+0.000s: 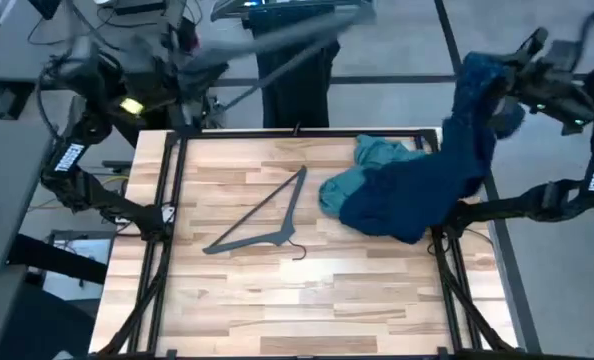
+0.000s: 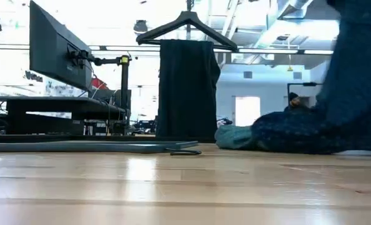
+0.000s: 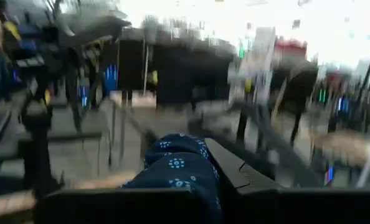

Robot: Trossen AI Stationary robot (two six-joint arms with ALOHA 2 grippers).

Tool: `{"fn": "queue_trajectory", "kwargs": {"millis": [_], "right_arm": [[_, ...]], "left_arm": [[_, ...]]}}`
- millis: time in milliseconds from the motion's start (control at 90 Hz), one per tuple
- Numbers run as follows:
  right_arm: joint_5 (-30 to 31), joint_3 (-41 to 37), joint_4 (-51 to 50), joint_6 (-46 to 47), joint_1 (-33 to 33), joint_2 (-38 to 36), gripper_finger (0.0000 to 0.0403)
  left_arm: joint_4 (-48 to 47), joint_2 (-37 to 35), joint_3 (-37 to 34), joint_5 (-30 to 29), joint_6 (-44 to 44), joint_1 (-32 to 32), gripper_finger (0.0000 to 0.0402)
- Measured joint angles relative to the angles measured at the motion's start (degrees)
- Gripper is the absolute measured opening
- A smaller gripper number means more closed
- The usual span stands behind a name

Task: Hang clothes
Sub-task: Unhang the blue polo shirt from the rack

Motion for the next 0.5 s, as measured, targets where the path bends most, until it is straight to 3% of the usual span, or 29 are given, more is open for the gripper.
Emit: {"fn": "queue_trajectory", "kwargs": {"millis": [233,333,500], "right_arm": [[-0.2,-0.78,-5.48,1.66,0.07,3.62,0.0],[-0.2,-0.78,-6.27,1.68,0.07,5.67,0.0],[-0.37,-0.81,-8.8,1.68,0.06,9.32,0.0]], "left_arm": [[-23.86,2.97,-3.15,-7.78,-6.39,0.0,0.0015],[-33.64,4.16,-7.63,-15.23,-8.97,-0.77,0.0015],[-35.0,4.4,-21.0,-28.11,-10.7,-4.88,0.0014]]}}
